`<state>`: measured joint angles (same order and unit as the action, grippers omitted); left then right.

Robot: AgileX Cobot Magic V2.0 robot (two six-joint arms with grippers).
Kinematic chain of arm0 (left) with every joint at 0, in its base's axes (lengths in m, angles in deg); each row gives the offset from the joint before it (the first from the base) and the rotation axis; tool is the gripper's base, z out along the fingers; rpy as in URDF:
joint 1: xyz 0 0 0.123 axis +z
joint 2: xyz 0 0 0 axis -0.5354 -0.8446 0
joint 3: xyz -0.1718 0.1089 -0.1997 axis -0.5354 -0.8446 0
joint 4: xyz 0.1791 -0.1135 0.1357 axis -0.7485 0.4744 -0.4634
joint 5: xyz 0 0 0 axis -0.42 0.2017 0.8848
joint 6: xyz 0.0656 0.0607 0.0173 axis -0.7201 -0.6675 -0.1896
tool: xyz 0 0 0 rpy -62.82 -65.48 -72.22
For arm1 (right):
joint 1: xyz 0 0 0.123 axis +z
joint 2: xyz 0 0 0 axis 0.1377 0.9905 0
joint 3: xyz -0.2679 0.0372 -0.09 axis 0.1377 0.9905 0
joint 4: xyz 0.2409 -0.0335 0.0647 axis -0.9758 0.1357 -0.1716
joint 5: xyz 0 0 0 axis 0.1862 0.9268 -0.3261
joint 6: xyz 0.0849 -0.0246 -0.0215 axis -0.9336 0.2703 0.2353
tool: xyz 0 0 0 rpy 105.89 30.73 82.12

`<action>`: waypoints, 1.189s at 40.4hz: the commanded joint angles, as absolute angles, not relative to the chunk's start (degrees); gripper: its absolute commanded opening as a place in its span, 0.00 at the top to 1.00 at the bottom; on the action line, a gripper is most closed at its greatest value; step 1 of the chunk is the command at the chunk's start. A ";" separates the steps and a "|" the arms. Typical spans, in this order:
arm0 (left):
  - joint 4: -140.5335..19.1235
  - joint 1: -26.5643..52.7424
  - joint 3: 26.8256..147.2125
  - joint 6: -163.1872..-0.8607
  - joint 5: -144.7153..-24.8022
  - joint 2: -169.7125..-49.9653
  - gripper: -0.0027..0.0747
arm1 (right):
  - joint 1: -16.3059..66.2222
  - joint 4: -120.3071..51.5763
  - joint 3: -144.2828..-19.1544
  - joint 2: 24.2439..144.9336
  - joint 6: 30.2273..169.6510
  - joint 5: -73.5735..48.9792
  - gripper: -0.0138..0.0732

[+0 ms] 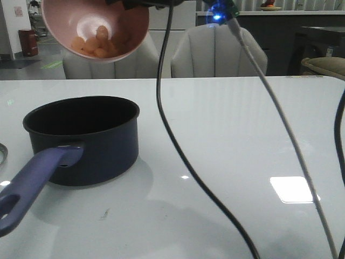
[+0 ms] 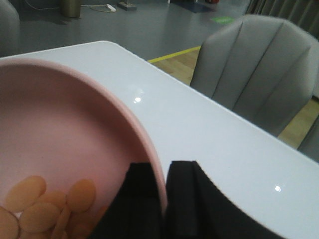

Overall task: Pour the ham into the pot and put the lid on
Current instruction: 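Lift the pink bowl and carry it over the saucepan, then tilt the pink bowl with the right gripper to pour slices into saucepan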

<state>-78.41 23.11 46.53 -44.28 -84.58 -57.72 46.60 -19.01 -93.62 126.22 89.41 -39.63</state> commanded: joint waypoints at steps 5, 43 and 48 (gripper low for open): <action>-77.72 22.76 48.06 -44.29 -80.07 -58.32 0.18 | 49.46 -18.81 -94.98 127.00 105.33 -51.69 0.69; -77.72 22.76 48.06 -44.29 -80.07 -58.32 0.18 | 56.77 -32.84 -94.88 142.72 166.53 -97.24 0.69; -77.72 22.76 48.06 -44.29 -80.07 -58.32 0.18 | 56.77 -33.00 -94.88 142.72 165.43 -97.01 0.69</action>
